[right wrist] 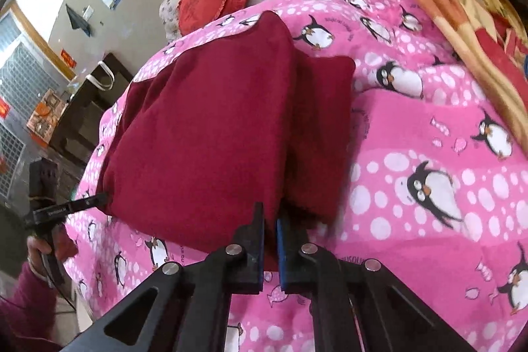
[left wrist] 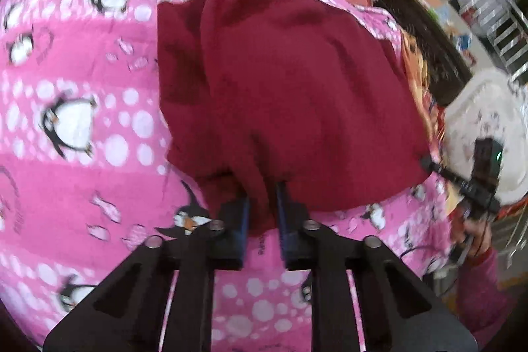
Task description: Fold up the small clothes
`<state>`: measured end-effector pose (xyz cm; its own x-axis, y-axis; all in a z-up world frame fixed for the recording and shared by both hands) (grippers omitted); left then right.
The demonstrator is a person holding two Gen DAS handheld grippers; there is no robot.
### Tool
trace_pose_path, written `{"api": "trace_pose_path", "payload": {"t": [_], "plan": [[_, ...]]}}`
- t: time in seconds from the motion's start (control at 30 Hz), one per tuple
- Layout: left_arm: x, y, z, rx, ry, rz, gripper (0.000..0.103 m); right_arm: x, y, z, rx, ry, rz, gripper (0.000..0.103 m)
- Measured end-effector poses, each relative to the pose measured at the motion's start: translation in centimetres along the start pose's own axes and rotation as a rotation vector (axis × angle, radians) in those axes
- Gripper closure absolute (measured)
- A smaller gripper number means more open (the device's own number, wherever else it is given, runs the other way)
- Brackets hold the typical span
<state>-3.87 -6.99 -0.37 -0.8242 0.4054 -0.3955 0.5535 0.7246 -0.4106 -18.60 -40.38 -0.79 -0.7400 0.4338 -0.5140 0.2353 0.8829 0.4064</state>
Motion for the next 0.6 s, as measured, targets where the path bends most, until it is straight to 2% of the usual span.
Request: {"api": "trace_pose_path", "payload": {"t": [0.07,0.2,0.4,0.43,0.47,0.5,0.53,0.57,0.6], "plan": [[0.1,1.1,-0.3,-0.058,-0.004,0.027,0.096,0.2,0.0,0.1,0.003,0.005,0.006,0.098],[0.9,2.8,0.1,-0.006,0.011,-0.05,0.096,1.0,-0.6,1.2,-0.014,0.034,0.05,0.098],[0.7,1.6,-1.3,-0.062,-0.03,-0.064,0.096,-0.9,-0.4,-2.7,0.032,-0.054,0.077,0.094],[0.7,1.5,-1.6,-0.068,-0.037,-0.072,0.095,-1.4,0.3,-3.5,0.022,-0.069,0.068,0.091],[0.5,1.3,-2.0,-0.081,-0.053,-0.084,0.086,-1.7,0.7,-3.7,0.014,-0.075,0.061,0.089],[0.3,1.2,-2.2,-0.086,-0.066,-0.091,0.077,-2.0,1.4,-3.9,0.003,-0.082,0.051,0.078],[0.1,0.9,-2.5,-0.09,-0.087,-0.096,0.073,-2.3,2.4,-3.9,-0.013,-0.087,0.037,0.058],[0.0,0.7,-2.6,-0.092,-0.102,-0.094,0.067,-2.6,2.9,-3.6,-0.02,-0.09,0.027,0.051],[-0.2,0.4,-2.7,-0.098,-0.116,-0.089,0.066,-2.8,4.0,-3.1,-0.028,-0.088,0.004,0.049]]}}
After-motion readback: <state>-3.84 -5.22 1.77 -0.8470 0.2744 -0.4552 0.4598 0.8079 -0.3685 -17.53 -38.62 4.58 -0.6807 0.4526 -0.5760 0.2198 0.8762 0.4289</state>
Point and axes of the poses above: each gripper's, at about its wrist camera, not at the fingertips, and z roughly the way its jaws point, y to its left, x to its underside, the point moved 7 cm from there along z, roughly the way its jaws point
